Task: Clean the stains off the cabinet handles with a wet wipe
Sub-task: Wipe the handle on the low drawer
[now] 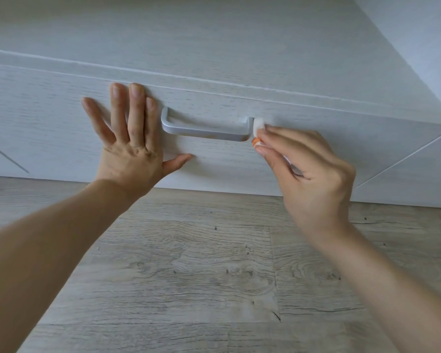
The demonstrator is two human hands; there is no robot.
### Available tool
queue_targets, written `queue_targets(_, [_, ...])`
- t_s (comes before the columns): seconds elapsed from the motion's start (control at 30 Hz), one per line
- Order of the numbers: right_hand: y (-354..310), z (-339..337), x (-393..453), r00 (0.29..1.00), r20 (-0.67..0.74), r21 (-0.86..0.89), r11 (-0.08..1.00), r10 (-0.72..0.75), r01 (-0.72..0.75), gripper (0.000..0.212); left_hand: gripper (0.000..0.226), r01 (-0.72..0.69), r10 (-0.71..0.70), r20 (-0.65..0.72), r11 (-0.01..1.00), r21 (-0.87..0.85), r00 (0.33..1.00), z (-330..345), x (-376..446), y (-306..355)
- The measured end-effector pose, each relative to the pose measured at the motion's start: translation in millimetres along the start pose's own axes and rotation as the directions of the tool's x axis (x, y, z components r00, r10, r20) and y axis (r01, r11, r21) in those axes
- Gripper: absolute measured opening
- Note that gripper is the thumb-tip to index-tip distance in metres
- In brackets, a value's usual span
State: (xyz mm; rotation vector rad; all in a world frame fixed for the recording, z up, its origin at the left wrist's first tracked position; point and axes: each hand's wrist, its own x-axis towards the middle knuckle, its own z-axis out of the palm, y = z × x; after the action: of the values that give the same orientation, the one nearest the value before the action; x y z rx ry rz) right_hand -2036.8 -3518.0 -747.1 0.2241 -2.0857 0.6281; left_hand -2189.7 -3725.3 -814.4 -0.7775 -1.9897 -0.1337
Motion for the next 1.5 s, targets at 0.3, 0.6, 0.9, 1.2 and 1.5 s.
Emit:
queue_targets(0.3, [16.7, 10.0, 10.1, 0.997, 0.016, -0.028, 0.997, -0.076, 0.077, 0.018, 0.119, 0.008, -0.008, -0.001, 1.0, 0.009, 1.0, 1.1, -1.2, -0.5])
queue_targets(0.6, [14.7, 11.4, 12.8, 0.993, 0.033, -0.012, 0.993, -0.114, 0.115, 0.018, 0.119, 0.005, -0.005, -0.027, 1.0, 0.0, 1.0, 2.8, -2.6, -1.9])
queue_targets(0.9, [20.0, 2.0, 9.1, 0.987, 0.0, -0.082, 0.984, -0.16, 0.16, 0.012, 0.119, 0.014, -0.014, 0.001, 1.0, 0.021, 1.0, 0.7, -1.0, -2.0])
queue_targets(1.2, [14.9, 10.1, 14.9, 0.97, -0.01, -0.081, 0.967, -0.244, 0.243, 0.006, 0.12, 0.03, -0.03, 0.033, 1.0, 0.003, 0.999, -1.1, -0.3, -1.0])
queue_targets(1.5, [7.4, 15.4, 21.8, 0.937, 0.02, -0.069, 0.935, -0.348, 0.349, 0.002, 0.12, 0.024, -0.024, 0.016, 1.0, 0.0, 1.0, -0.6, -1.7, -1.9])
